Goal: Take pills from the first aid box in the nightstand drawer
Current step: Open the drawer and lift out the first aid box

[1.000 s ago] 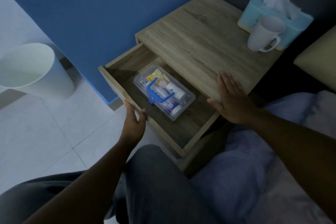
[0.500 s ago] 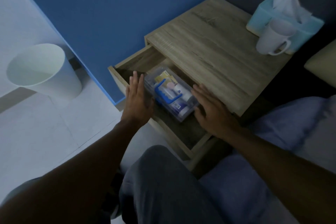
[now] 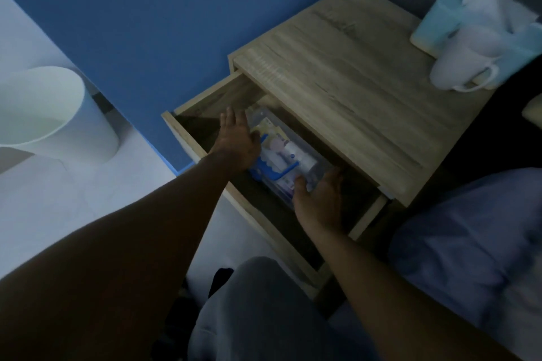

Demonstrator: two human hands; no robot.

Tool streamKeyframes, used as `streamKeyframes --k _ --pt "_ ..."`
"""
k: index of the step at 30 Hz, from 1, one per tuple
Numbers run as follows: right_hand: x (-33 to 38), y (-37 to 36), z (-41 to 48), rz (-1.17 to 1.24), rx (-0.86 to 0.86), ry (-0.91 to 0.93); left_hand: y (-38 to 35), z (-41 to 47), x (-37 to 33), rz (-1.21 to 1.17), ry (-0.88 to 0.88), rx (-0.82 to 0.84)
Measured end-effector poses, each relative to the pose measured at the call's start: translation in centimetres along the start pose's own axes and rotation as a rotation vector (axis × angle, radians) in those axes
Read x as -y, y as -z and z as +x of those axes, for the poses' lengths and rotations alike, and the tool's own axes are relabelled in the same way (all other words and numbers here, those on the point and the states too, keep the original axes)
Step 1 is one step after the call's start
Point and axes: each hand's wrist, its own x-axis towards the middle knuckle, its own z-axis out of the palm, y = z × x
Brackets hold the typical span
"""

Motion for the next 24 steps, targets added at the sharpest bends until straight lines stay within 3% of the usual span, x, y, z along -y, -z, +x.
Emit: streamKeyframes --k 9,13,24 --pt "0.3 0.5 -0.2 0.337 0.062 -0.177 0.5 -0.8 -0.7 -0.085 0.177 0.021" --pt "1.4 3.2 -2.3 0.418 0.128 -0.158 2.3 -3.1 -1.5 -0.070 0.166 -0.011" --pt "9.0 10.8 -5.1 0.604 0.307 -0.110 11.3 -8.6 -6.5 -0.036 0.139 -0.315"
